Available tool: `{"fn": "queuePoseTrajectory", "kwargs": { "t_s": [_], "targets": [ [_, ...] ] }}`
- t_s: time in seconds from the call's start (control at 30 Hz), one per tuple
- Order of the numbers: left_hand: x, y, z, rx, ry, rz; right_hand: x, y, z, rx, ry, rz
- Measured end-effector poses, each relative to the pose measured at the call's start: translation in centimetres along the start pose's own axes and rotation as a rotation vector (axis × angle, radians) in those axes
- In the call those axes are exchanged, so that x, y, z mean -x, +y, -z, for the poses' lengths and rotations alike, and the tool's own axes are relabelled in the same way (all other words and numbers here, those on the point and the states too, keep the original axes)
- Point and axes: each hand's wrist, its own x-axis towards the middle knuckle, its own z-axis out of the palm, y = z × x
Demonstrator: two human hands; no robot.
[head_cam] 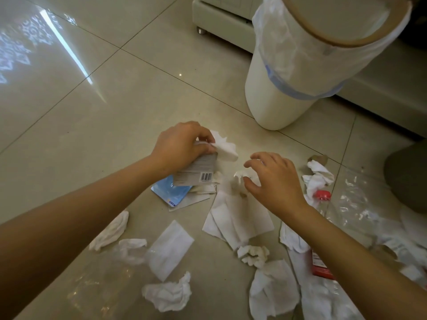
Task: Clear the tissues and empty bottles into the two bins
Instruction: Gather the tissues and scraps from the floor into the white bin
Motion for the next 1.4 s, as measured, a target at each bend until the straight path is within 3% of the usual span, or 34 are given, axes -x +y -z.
{"fn": "queuePoseTrajectory", "kwargs": {
  "t_s": [0.13,0.27,0.37,0.5,0.63,0.77,0.93,1.1,1.4],
  "targets": [
    [0.1,0.0,0.5,0.245,0.063,0.102,0.0,-1.0,0.8,-0.233,-0.143,-0.122],
    [0.6,-0.2,-0.9,0.539,0.046,0.254,-1.1,-3.6,0.2,-0.936,-0.371,-0.29],
    [1.2,0.0,-1.9,0.588,-0.021,0.249,-2.4,-4.6,-1.5,-1.093,-0.325,-0.209],
    [1.4,-0.4,-1.3,0.568,0.045,0.229,-3.9,-5.4,-3.5,-1.146,-0.251,-0.31],
    [1.8,-2.1,0.4,0.604,0.18,0.278,-4.8,-5.8,-4.6,-0.886,-0.272,-0.307],
    [2.4,-4.6,1.6,0.628,0.264,0.344,-5.3,-6.2,-5.2,-0.536,-0.381,-0.16],
    [2.9,-6.8,0.9,0.668,0.288,0.401,-5.9,-7.6,-6.5,-0.383,-0.486,-0.019],
    [3.2,-7.4,0.2,0.642,0.259,0.408,-5.9,-9.9,-8.2,-0.17,-0.407,0.114],
    [3.4,-7.6,0.2,0.653,0.246,0.416,-5.9,-10.0,-8.3,-0.092,-0.454,0.044]
  ]
}}
